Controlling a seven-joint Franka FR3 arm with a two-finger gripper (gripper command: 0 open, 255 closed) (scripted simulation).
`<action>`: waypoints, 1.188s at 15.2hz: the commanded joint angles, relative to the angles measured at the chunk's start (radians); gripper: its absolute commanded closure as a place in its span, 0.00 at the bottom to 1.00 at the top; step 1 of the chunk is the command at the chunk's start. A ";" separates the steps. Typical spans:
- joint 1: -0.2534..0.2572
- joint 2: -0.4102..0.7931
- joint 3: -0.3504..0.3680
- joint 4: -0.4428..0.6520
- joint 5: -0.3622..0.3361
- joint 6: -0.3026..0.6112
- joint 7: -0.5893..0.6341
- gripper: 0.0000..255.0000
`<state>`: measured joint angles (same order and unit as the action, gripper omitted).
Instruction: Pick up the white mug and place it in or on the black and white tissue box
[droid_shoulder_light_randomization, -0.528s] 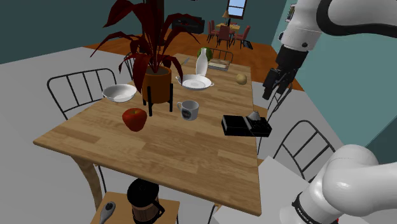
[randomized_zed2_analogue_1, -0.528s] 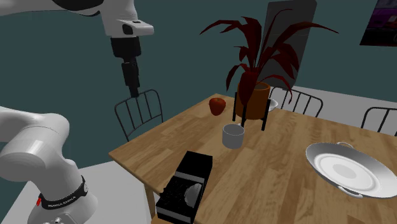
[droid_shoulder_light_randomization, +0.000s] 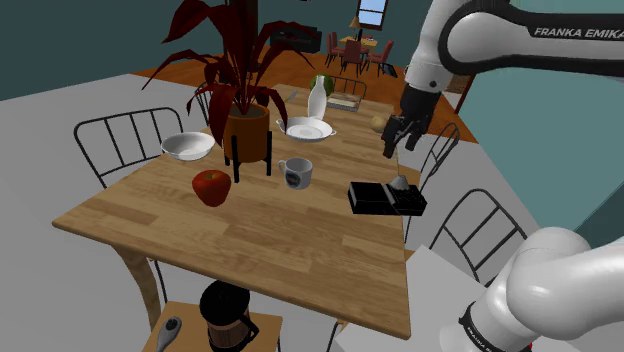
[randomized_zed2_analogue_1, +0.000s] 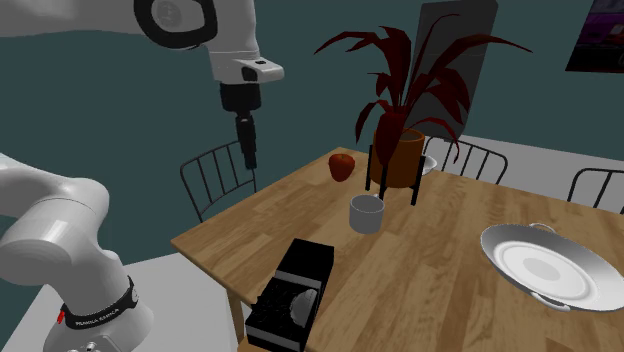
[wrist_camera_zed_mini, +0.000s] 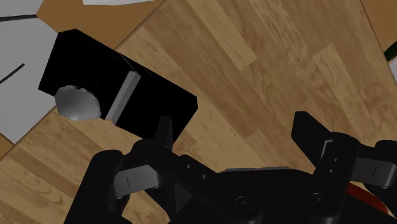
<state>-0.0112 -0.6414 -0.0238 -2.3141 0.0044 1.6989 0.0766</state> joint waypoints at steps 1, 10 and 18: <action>0.001 0.063 -0.003 0.011 0.002 0.054 -0.003 0.00; 0.002 0.391 -0.023 0.140 0.017 0.252 -0.029 0.00; 0.000 0.697 -0.034 0.345 0.044 0.351 -0.057 0.00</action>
<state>-0.0105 0.0075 -0.0573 -2.0121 0.0445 2.0454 0.0227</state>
